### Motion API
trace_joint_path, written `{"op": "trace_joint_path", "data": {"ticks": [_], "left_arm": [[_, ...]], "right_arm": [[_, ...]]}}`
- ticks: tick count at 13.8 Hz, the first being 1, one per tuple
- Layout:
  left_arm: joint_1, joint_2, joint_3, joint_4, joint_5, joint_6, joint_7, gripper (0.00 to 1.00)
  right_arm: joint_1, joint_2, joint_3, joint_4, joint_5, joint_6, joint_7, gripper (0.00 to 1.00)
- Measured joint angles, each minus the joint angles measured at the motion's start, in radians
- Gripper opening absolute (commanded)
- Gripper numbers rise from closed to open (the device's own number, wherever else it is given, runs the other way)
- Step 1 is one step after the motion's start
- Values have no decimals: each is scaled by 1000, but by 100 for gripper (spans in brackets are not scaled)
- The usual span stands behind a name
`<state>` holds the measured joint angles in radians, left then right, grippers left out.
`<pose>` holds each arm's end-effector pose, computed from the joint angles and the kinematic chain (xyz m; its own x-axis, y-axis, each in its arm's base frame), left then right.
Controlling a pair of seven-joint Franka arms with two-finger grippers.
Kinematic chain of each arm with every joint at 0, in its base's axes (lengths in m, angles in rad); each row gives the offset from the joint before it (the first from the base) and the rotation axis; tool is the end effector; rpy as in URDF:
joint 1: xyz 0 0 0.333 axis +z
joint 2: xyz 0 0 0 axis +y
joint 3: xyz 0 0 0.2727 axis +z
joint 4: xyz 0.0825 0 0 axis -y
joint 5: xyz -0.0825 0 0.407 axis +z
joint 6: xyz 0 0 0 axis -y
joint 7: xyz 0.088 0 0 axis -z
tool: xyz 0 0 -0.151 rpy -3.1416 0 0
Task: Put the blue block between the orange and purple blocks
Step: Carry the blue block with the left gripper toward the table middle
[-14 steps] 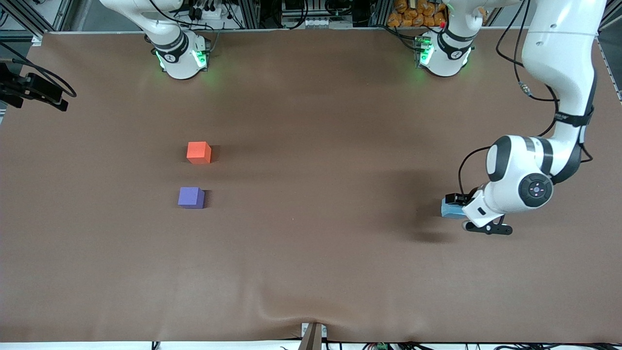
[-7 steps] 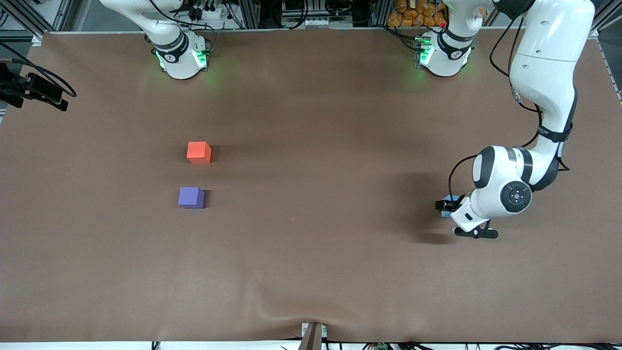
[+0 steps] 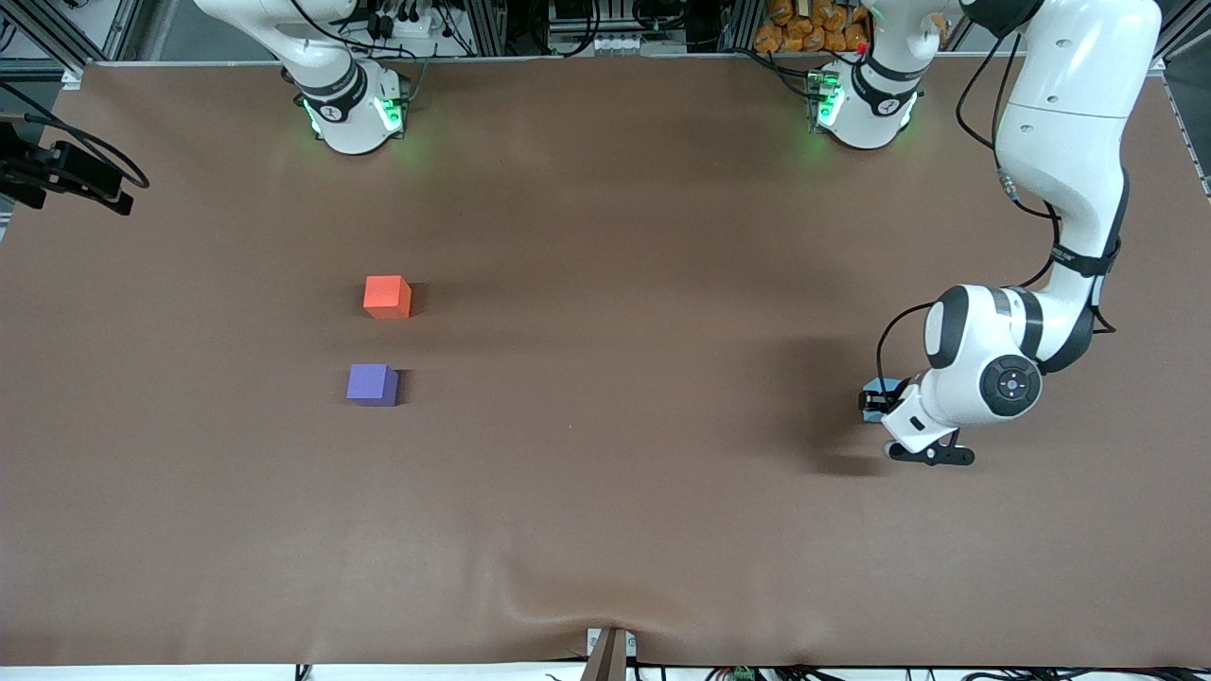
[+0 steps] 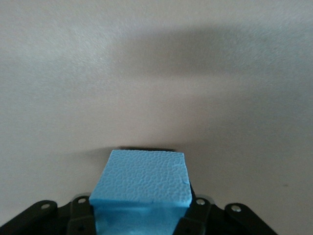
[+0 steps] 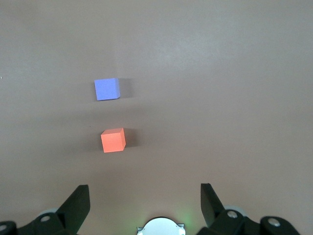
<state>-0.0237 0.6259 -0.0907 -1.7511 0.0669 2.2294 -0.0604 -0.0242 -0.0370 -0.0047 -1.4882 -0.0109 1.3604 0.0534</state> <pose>0.6296 -0.0690 0.1082 0.9860 -0.0844 -0.1438 -0.0856 -0.9963 -0.0020 0.5403 -0.0175 0.5807 0.9924 -0.0843 -0.0900 -0.0833 -0.9964 0.0155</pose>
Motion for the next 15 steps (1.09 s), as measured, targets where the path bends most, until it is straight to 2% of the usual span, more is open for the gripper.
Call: {"op": "trace_joint_path", "data": {"ticks": [4, 8, 11, 15], "left_arm": [[-52, -80, -14, 31, 0, -55, -55, 24], [-245, -97, -20, 94, 0, -146, -280, 24], [-394, -74, -22, 141, -22, -150, -446, 24], [-581, 34, -22, 247, -62, -149, -634, 24]], "right_arm": [[0, 0, 0, 0, 0, -1, 0, 100], [-1, 1, -1, 0, 0, -2, 0, 100], [-2, 1, -1, 0, 0, -2, 0, 100], [-5, 3, -1, 0, 0, -3, 0, 100]]}}
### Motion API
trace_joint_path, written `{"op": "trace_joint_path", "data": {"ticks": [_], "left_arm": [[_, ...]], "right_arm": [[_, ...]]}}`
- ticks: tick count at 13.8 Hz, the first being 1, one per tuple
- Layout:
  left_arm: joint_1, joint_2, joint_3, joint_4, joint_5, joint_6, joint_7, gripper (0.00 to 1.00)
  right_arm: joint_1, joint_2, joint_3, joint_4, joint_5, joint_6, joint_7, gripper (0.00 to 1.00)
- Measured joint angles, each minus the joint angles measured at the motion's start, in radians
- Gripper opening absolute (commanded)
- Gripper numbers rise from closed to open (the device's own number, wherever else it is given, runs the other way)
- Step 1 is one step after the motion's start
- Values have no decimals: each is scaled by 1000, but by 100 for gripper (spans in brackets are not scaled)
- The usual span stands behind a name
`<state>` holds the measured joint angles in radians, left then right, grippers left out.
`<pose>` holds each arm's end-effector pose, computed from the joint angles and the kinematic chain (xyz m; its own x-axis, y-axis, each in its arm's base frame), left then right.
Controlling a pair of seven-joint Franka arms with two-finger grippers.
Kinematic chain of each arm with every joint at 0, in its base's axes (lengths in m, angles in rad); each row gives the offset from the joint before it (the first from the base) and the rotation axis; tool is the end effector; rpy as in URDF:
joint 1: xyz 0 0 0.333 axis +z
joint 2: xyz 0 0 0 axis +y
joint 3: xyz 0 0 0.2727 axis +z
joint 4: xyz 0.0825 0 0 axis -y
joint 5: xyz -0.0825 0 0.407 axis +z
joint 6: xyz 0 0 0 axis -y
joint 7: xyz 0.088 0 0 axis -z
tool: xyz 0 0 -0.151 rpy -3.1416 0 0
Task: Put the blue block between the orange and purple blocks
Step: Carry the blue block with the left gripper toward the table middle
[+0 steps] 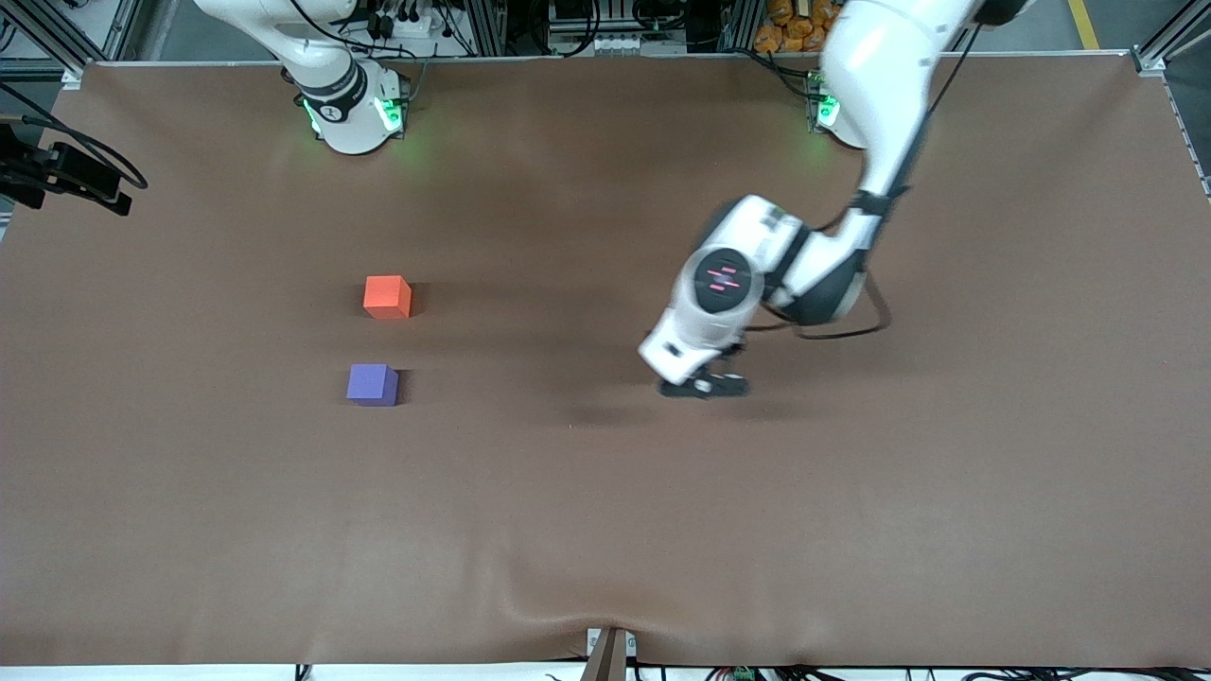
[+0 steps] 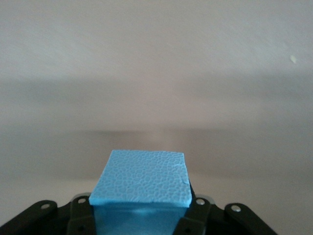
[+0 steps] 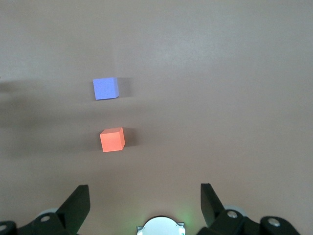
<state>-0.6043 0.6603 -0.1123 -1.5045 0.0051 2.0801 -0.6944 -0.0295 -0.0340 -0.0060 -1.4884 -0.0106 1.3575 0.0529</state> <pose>0.5254 -0.4493 0.1829 0.9946 -0.0041 -0.1037 -0.0043 -1.0000 -0.0024 0.5404 -0.0210 0.5788 0.9913 -0.0903 -0.0961 -0.0893 -0.9959 0.0154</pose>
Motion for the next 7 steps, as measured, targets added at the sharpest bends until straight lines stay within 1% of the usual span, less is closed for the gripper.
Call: {"op": "trace_joint_path", "data": {"ticks": [3, 5, 6, 7], "left_arm": [[-93, 81, 1, 54, -1, 33, -73, 25], [-131, 136, 3, 82, -1, 84, -96, 34], [-143, 161, 4, 92, -1, 111, -97, 56], [-154, 182, 5, 99, -1, 133, -97, 100]], "right_arm": [[-3, 0, 0, 0, 0, 0, 0, 100], [-3, 1, 0, 0, 0, -1, 0, 100], [-3, 1, 0, 0, 0, -1, 0, 100], [-3, 1, 0, 0, 0, -1, -1, 100]]}}
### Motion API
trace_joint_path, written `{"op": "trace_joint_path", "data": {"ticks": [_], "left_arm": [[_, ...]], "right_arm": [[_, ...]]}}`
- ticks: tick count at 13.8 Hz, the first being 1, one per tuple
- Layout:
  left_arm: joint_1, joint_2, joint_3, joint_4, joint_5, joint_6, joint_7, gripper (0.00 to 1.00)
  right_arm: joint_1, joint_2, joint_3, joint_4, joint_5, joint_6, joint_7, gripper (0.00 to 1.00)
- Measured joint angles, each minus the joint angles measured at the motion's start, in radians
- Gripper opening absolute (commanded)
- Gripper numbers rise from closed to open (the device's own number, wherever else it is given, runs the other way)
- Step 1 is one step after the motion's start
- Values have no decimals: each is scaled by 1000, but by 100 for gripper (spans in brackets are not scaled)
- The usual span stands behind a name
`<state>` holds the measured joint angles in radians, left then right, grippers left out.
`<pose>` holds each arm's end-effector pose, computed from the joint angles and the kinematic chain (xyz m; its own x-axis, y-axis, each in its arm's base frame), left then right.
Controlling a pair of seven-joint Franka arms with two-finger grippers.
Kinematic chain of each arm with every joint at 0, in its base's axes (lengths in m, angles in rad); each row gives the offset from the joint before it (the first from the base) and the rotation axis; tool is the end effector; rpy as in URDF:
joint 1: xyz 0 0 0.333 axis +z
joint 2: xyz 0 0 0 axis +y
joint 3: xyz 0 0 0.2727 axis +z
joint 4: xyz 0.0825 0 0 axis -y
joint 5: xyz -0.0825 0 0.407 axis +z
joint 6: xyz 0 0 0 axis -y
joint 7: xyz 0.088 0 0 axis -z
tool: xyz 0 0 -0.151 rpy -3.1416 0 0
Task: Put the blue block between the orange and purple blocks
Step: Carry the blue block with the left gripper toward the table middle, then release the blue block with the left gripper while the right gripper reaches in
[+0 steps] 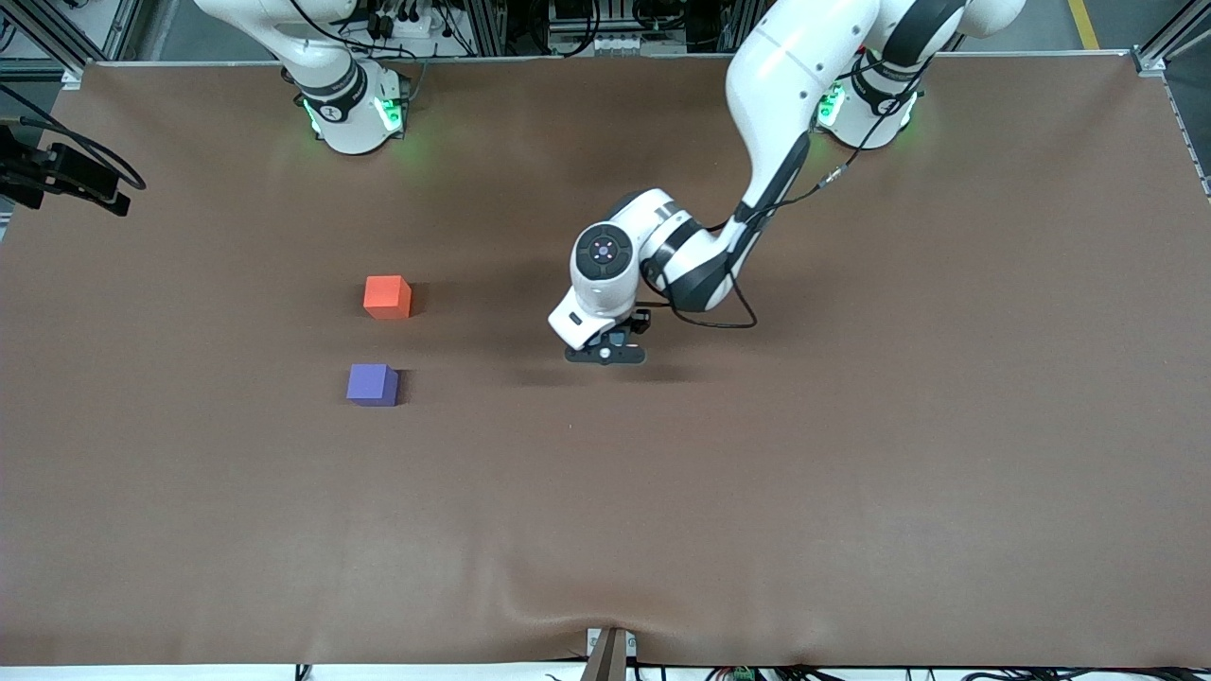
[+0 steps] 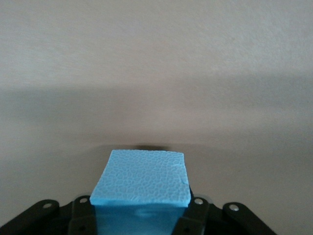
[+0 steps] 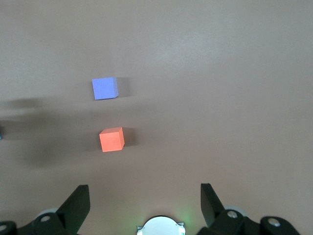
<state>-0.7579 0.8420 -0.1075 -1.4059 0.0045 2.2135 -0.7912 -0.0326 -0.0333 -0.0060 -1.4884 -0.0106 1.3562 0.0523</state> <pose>0.4669 -0.5361 0.1112 0.9961 -0.0435 -0.0764 -0.0412 -0.9986 0.0316 0.5403 -0.0227 0.5783 0.9908 -0.0928 -0.0981 -0.0917 -0.9957 0.0155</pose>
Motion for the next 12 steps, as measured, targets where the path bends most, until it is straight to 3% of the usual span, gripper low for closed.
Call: {"op": "trace_joint_path", "data": {"ticks": [5, 9, 12], "left_arm": [[-16, 4, 9, 51, 0, 23, 0, 100], [9, -152, 60, 74, 0, -58, 5, 100], [101, -289, 84, 72, 1, -191, 77, 100]], "right_arm": [[0, 0, 0, 0, 0, -1, 0, 100], [0, 0, 1, 0, 0, -1, 0, 100], [0, 22, 5, -1, 0, -2, -2, 100]]}}
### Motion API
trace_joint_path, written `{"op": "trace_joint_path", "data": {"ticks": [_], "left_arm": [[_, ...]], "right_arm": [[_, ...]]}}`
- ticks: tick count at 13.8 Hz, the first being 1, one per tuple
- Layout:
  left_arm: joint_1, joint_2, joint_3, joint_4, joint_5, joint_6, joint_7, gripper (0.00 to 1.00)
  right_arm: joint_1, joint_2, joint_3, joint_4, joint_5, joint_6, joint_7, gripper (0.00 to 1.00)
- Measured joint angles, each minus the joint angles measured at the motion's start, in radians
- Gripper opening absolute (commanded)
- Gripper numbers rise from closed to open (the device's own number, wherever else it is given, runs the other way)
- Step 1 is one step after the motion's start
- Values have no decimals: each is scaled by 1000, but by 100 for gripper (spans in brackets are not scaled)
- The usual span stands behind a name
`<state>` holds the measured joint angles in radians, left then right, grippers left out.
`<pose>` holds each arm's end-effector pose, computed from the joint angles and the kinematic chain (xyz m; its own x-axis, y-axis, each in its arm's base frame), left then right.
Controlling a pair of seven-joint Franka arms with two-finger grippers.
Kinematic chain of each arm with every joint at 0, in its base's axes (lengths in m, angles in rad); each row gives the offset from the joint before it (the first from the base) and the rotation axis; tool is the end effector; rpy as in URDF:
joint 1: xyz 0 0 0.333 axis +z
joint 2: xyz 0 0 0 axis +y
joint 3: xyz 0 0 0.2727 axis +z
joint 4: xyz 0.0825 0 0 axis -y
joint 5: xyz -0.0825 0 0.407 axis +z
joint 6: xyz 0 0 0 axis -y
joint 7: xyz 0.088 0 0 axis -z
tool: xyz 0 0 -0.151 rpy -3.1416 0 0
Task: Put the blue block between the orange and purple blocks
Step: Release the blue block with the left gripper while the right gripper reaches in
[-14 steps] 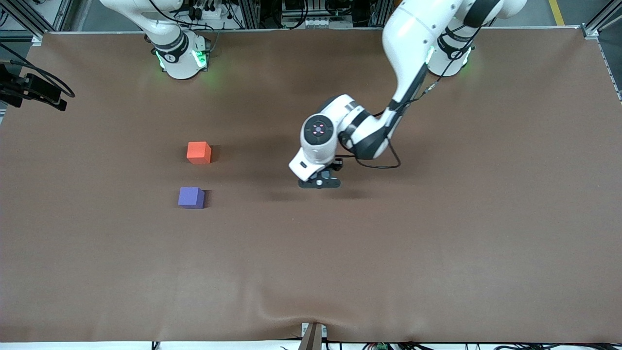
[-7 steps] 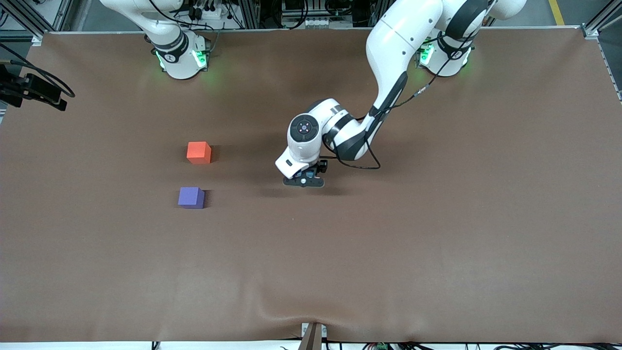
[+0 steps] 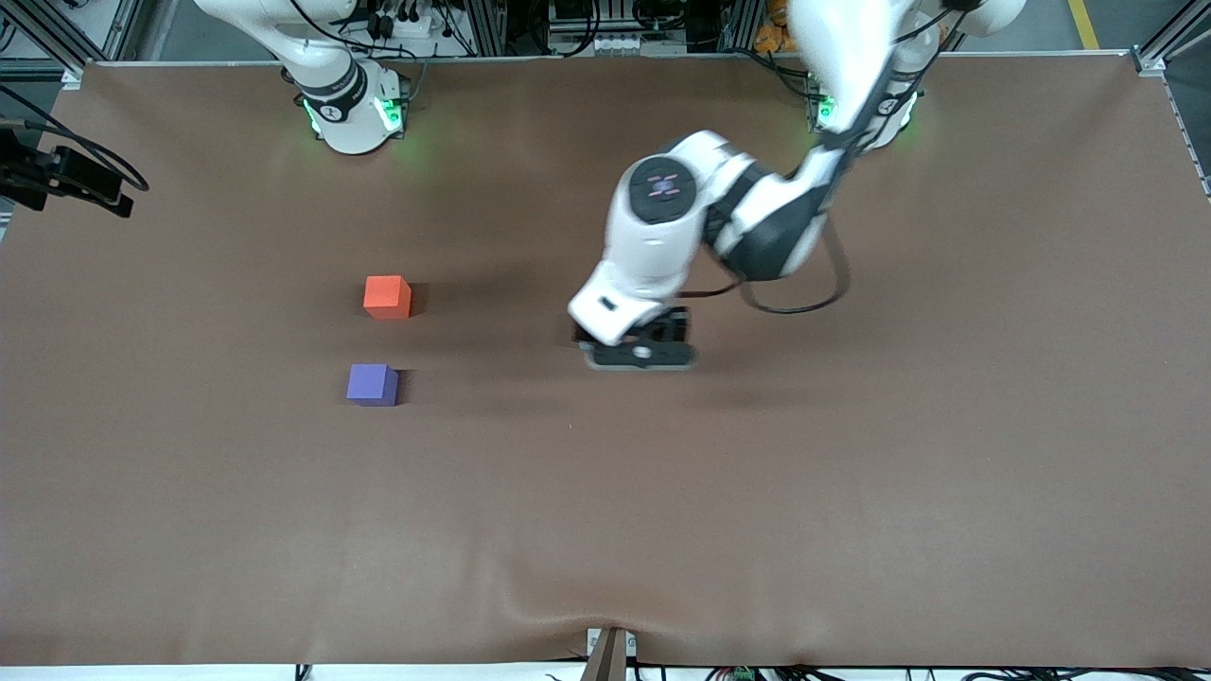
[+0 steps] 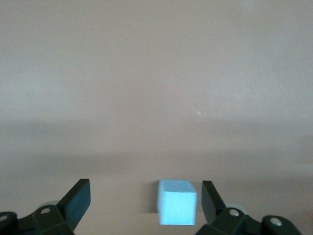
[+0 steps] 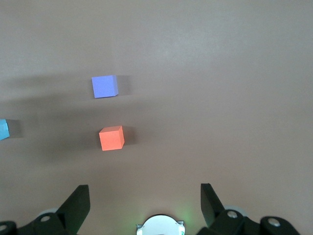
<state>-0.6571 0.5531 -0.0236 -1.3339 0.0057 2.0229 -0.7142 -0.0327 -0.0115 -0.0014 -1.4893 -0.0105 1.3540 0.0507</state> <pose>0.5721 -0.4592 0.3360 0.9944 0.0402 0.0979 0.0309 -0.9951 0.0941 0.5452 -0.0204 0.5659 0.9886 -0.0867 -0.1228 -0.0853 -0.9962 0.0167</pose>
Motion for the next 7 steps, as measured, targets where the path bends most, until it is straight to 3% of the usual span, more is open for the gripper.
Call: {"op": "trace_joint_path", "data": {"ticks": [7], "left_arm": [[389, -237, 4, -57, 1, -264, 306, 100]], "right_arm": [[48, 132, 27, -1, 3, 2, -6, 100]]}}
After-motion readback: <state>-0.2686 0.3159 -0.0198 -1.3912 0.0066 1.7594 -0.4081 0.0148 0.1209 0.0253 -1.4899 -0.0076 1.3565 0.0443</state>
